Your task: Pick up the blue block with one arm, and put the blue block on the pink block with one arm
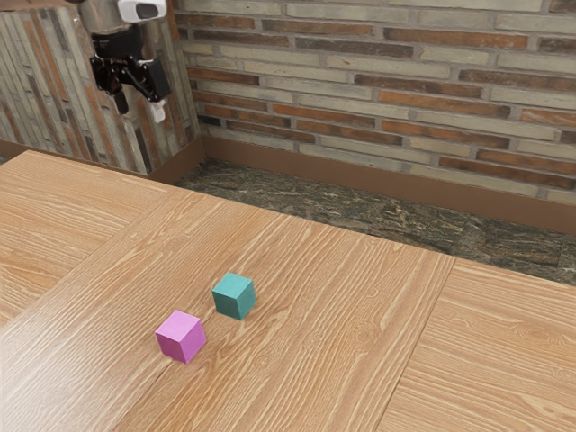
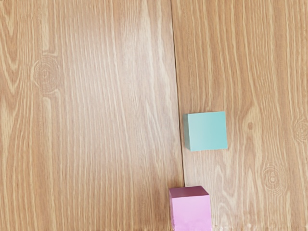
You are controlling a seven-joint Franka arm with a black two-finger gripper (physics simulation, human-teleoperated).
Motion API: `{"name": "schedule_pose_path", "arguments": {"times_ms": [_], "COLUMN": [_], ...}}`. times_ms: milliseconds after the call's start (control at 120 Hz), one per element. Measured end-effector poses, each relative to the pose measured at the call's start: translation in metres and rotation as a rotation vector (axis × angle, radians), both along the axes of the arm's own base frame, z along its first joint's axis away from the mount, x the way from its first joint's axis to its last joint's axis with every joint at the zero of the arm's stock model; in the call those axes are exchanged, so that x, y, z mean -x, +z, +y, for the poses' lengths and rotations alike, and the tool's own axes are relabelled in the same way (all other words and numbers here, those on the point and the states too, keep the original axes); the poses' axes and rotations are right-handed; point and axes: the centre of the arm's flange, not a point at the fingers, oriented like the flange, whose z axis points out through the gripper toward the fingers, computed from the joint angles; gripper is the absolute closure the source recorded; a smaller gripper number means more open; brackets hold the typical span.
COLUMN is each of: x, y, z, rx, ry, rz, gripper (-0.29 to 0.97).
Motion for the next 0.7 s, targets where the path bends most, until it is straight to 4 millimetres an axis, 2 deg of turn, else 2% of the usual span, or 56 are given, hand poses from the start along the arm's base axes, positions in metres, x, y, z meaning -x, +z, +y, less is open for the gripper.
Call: {"name": "schedule_pose_path", "arguments": {"times_ms": [225,258,275,308,333,358,392,425,475,542,575,617,675,700], "x": [0.004,0.005,0.008,0.021,0.028,0.027,0.016,-0.005,-0.040,-0.094,-0.118,-0.138,-0.156,-0.165], "y": [-0.003,0.002,0.017,0.075,0.101,0.110,0.104,0.081,0.037,-0.049,-0.098,-0.142,-0.184,-0.208], "z": [-0.009,-0.011,-0.016,-0.035,-0.046,-0.053,-0.064,-0.069,-0.057,-0.020,-0.014,-0.017,-0.023,-0.023], "rx": [0.037,0.029,0.014,-0.037,-0.064,-0.088,-0.118,-0.153,-0.194,-0.169,-0.136,-0.093,-0.053,-0.034], "ry": [-0.196,-0.219,-0.239,-0.289,-0.309,-0.305,-0.287,-0.253,-0.182,-0.072,-0.042,-0.023,0.003,0.016], "rz": [0.030,0.027,0.002,-0.108,-0.165,-0.187,-0.181,-0.152,-0.107,-0.050,-0.029,-0.023,-0.031,-0.031], "gripper": [0.00,0.00,0.00,0.00,0.00,0.00,0.00,0.00,0.00,0.00,0.00,0.00,0.00,0.00]}}
